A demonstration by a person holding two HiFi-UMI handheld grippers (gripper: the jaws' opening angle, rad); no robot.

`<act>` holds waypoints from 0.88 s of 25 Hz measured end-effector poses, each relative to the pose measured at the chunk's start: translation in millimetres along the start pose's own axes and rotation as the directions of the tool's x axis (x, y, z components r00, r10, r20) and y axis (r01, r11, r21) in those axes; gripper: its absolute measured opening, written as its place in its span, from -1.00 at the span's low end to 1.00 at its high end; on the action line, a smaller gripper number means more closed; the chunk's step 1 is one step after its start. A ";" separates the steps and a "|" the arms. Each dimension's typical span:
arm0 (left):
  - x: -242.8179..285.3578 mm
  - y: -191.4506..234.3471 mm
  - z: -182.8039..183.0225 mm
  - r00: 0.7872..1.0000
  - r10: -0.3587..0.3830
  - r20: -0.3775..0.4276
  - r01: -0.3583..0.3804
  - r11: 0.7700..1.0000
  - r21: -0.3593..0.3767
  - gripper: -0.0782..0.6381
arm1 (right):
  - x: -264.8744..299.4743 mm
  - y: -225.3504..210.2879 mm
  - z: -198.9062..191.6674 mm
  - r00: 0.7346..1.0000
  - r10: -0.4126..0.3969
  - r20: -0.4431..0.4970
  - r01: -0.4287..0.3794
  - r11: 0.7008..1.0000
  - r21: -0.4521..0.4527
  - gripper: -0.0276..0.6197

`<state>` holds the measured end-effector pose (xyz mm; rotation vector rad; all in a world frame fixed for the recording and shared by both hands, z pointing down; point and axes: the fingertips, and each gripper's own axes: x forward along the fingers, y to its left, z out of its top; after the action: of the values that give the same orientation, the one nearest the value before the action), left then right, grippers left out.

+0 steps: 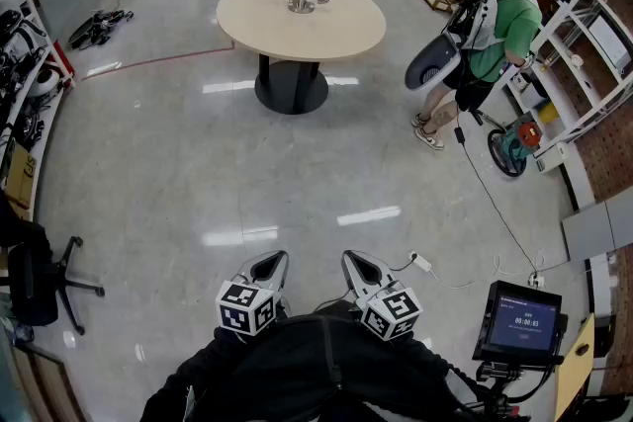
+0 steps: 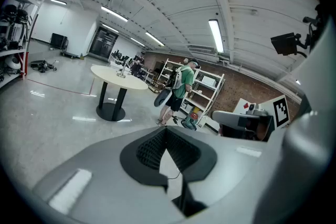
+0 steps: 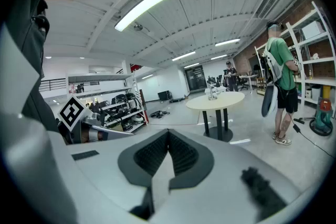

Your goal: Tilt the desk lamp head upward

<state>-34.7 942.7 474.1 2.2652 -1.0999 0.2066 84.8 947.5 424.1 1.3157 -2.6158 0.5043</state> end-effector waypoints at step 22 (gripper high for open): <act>53.4 68.4 43.5 0.999 0.048 -0.014 -0.049 0.998 -0.030 -0.76 | 89.9 -45.1 23.1 0.999 0.022 -0.034 -0.022 1.000 0.012 -0.93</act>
<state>-57.2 849.7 490.5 2.2092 -1.1448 0.2225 67.4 847.0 439.5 1.2722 -2.6065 0.5416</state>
